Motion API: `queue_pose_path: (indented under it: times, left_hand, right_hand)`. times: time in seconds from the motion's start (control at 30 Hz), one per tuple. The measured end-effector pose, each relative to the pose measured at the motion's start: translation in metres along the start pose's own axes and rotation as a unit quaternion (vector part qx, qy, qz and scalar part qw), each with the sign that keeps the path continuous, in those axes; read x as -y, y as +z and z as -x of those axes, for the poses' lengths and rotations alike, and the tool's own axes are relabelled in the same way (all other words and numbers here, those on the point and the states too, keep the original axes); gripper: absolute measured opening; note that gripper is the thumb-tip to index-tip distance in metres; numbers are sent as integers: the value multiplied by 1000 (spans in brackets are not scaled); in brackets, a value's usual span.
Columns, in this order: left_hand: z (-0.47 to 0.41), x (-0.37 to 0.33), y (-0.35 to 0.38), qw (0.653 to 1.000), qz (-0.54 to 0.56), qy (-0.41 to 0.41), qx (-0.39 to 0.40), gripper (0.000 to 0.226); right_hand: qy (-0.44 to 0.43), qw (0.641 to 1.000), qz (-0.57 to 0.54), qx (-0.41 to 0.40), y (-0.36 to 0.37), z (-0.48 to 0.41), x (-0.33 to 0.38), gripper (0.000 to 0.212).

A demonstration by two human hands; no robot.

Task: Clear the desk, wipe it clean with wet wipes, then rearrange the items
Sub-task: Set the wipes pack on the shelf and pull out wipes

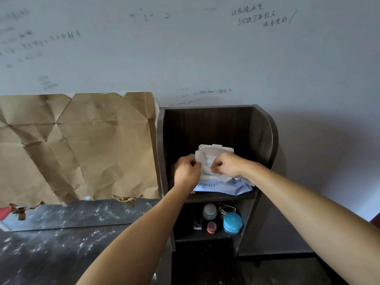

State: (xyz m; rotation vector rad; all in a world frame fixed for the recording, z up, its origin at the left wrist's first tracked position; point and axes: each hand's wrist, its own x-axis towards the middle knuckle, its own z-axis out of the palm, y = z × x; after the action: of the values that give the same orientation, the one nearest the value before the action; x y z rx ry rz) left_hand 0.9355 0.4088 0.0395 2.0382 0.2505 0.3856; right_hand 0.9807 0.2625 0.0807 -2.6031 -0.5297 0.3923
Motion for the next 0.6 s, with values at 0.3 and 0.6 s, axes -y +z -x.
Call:
queue_pose_path:
  times: [0.3,0.6]
  left_hand:
    - [0,-5,-1,997,70,-30,-14,21]
    - [-4,-19,5,987,124,-84,-59,20]
  right_hand:
    - [31,963,181,-197,10,5,23,21]
    - [124,985,60,108,-31,6,33,24]
